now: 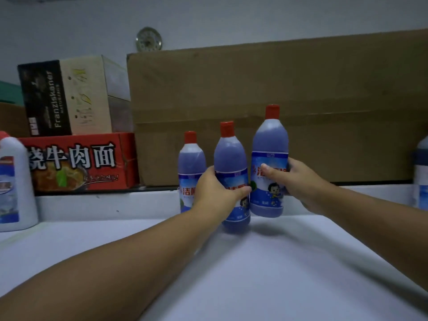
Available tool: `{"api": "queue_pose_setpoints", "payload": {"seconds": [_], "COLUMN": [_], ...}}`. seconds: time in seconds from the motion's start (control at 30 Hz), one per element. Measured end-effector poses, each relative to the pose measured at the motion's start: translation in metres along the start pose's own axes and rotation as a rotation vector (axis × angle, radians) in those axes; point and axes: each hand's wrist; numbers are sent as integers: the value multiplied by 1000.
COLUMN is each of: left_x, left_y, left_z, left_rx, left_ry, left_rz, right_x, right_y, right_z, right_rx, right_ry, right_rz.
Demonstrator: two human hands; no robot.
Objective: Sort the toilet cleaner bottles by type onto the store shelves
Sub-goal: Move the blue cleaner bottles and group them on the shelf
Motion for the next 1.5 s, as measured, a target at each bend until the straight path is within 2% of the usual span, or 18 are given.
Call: {"api": "queue_pose_setpoints", "payload": {"seconds": [0.2, 0.33, 0.43, 0.7, 0.93, 1.23, 1.5], "left_x": [-8, -10, -7, -5, -13, -13, -14], "left_y": [-17, -17, -15, -7, 4, 2, 7], "left_z": [10, 15, 13, 9, 5, 7, 5], "left_rx": [-135, -330, -521, -1042, -1355, -1428, -1378], "left_ry": [-61, -109, -231, -505, -424, -395, -434], "left_rz": [-9, -71, -132, -127, -60, -137, -115], "right_x": [4, 0, -4, -13, -20, -23, -25], "right_y": [-3, -8, -13, -9, -11, -12, -12], "right_z": [-32, -44, -48, -45, -43, -39, -37], "right_rx": [18, 8, 20, 169, 353, 583, 630], "right_ry": [-49, -20, -16, -45, -13, 39, 26], "right_rz": [-46, -45, -45, 9, -10, -34, 27]}}
Point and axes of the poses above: each hand's wrist, its own x-axis away from the middle knuckle, its own y-axis out of the back of the hand, z = x × y, and after that the axes turned 5 degrees about y, right-handed
